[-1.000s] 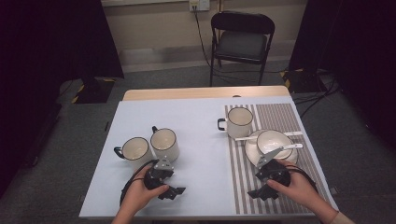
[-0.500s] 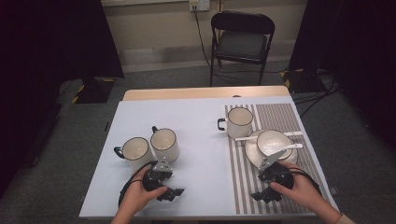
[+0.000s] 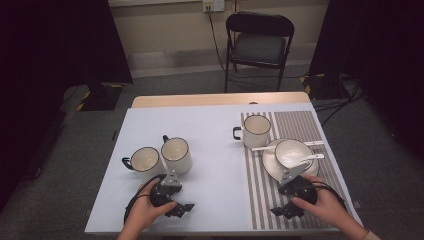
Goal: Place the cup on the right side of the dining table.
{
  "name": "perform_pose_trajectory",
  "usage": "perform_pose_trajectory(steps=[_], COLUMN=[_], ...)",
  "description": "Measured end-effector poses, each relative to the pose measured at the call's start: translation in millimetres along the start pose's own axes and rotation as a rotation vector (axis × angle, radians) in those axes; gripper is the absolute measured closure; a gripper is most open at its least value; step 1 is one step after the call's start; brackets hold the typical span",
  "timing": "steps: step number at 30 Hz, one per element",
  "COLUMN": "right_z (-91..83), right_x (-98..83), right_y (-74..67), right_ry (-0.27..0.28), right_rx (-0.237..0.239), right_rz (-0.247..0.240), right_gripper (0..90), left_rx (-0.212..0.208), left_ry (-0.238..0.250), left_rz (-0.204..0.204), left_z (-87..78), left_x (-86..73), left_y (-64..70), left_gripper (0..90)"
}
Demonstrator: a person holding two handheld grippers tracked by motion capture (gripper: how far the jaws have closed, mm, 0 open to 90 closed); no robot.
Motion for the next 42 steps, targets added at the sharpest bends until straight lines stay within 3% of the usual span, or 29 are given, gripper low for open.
perform_pose_trajectory(steps=[4,11,19,26,35,42], right_z=[0.4,-1.0,-0.9,-0.3,0.1,0.7], right_x=[-2.1,-8.4,-12.5,-16.3,-22.6,-29.3], right_y=[-1.5,0.1,-0.4,-1.7,-1.2,-1.2], right_ry=[0.005,0.054,0.087,0.104,0.16,0.213], right_rx=[-0.014,-0.001,-0.005,-0.017,-0.017,-0.021], right_rz=[-0.031,-0.037,-0.059,-0.113,-0.138,-0.162], right_gripper=[17.1,17.3,17.5,17.7,17.5,17.5], left_rx=[0.004,0.007,0.011,0.018,0.022,0.02], left_ry=[0.0,-0.002,0.002,0.005,0.008,0.024], left_rz=[0.011,0.039,0.039,0.038,0.072,0.122], left_z=[-1.4,-4.1,-7.3,-9.8,-10.9,-11.0], left_x=[-2.3,-6.7,-10.8,-14.0,-17.5,-21.8], left_y=[-0.1,-0.4,-0.9,-1.6,0.0,-0.2], left_gripper=[19.0,18.8,18.6,18.3,18.3,17.4])
Point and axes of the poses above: each handheld gripper's, and its own axes: z roughly forward along the jaws, x roughly out of its top, y roughly to its right, the point moved 3 cm from there along z, roughly forward along the jaws, and after that the axes turned 2 degrees about y, right-handed, at the moved point
